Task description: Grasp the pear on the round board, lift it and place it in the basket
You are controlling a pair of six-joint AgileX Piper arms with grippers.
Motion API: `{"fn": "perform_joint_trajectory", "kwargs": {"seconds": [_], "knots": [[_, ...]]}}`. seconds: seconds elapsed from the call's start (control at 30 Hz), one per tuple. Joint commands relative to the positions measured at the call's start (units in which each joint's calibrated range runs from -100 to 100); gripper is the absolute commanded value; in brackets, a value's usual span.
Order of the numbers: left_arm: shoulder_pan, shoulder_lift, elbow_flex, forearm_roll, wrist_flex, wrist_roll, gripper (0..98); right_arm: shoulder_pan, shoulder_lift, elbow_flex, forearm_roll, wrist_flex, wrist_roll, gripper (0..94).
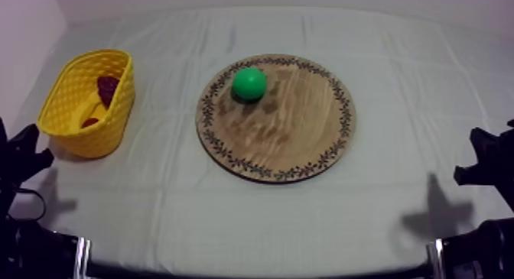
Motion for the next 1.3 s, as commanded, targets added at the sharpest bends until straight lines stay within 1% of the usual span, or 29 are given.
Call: {"fn": "perform_joint_trajectory", "kwargs": {"seconds": [0.0,0.33,0.6,0.63,0.73,0.8,0.9,1.07,1.17,1.27], "knots": [[-0.6,0.0,0.0,-0.02,0.0,0.1,0.0,0.0,0.0,0.1,0.0,0.0,0.0,0.5],[-0.5,0.0,0.0,0.15,0.3,0.2,0.0,0.0,0.0,0.1,0.0,0.0,0.0,0.5],[-0.1,0.0,0.0,0.06,-0.1,-1.3,0.0,0.0,0.0,0.1,0.0,0.0,0.0,0.5],[0.0,0.0,-0.1,-0.06,-0.8,-1.4,0.0,0.0,0.0,0.1,0.0,0.0,0.0,0.5],[0.5,1.0,-1.6,-1.33,-1.4,-0.6,0.0,0.0,0.0,0.1,0.0,0.0,0.0,0.5],[0.5,3.0,-4.3,-1.73,-0.6,-0.2,0.0,0.0,0.0,0.1,0.0,0.0,0.0,0.5],[0.4,7.6,-10.2,-1.72,0.9,0.1,0.0,0.0,0.0,0.1,0.0,0.0,0.0,0.5],[0.8,18.3,-23.6,-0.69,3.5,0.5,0.0,0.0,0.0,0.1,0.0,0.0,0.0,0.5],[1.7,24.6,-32.2,-0.41,5.7,0.9,0.0,0.0,0.0,0.1,0.0,0.0,0.0,0.5],[3.5,30.6,-39.4,-0.66,7.8,1.0,0.0,0.0,0.0,0.1,0.0,0.0,0.0,0.5]]}}
